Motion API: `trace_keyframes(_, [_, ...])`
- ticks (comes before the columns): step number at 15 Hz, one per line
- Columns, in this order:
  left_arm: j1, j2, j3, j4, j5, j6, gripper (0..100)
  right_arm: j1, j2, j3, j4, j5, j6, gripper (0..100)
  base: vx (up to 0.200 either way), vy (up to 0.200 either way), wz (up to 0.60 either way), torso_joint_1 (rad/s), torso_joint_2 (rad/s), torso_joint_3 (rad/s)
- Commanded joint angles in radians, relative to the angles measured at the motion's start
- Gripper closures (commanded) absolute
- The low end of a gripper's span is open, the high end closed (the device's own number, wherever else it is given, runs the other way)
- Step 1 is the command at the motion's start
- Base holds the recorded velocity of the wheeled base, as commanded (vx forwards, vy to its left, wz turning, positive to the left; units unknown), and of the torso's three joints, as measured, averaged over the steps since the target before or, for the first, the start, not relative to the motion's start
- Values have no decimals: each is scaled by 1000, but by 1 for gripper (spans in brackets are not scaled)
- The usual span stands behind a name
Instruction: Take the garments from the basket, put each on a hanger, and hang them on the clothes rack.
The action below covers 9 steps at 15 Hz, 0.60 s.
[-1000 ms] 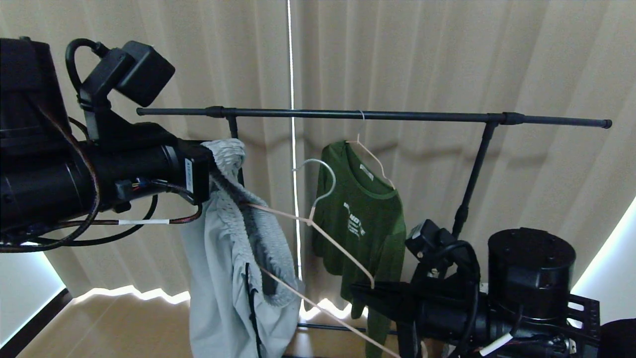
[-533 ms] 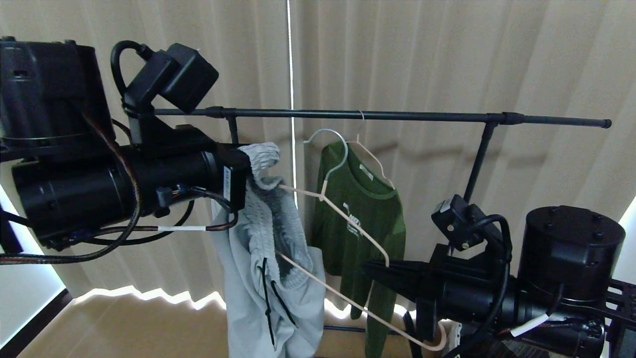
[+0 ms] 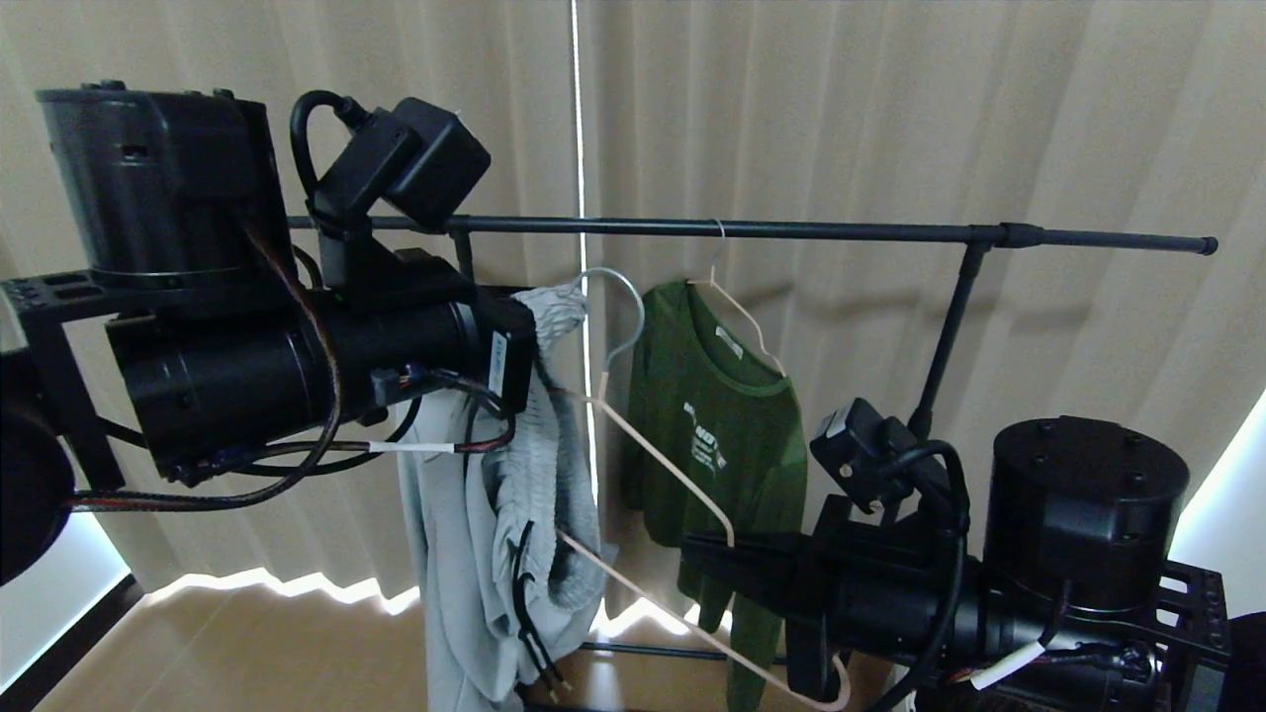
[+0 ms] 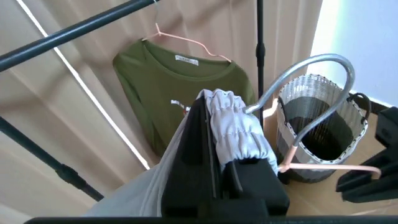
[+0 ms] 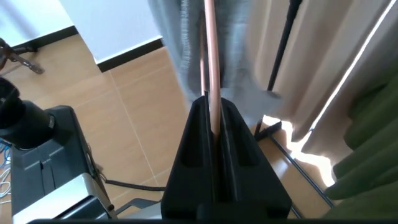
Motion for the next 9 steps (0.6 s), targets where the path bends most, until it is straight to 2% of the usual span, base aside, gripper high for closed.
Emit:
trace_keyframes(1, [4, -25, 43, 0, 0, 1, 100, -5, 8, -4, -1, -1, 0, 100, 0, 0, 0, 0, 0, 0])
trace_keyframes(4, [10, -66, 96, 1, 1, 42, 100, -36, -2, -6, -7, -1, 0, 100, 0, 0, 0, 0, 0, 0])
trace_keyframes(5, [39, -81, 131, 1, 24, 109, 100, -51, -6, -6, -9, -1, 0, 100, 0, 0, 0, 0, 0, 0])
trace_keyframes(6, [50, -87, 143, 1, 35, 145, 100, -51, -12, -4, -9, -1, 0, 100, 0, 0, 0, 0, 0, 0])
trace_keyframes(9, [56, -91, 166, 1, 57, 160, 100, -65, -23, -4, -10, -1, 0, 100, 0, 0, 0, 0, 0, 0])
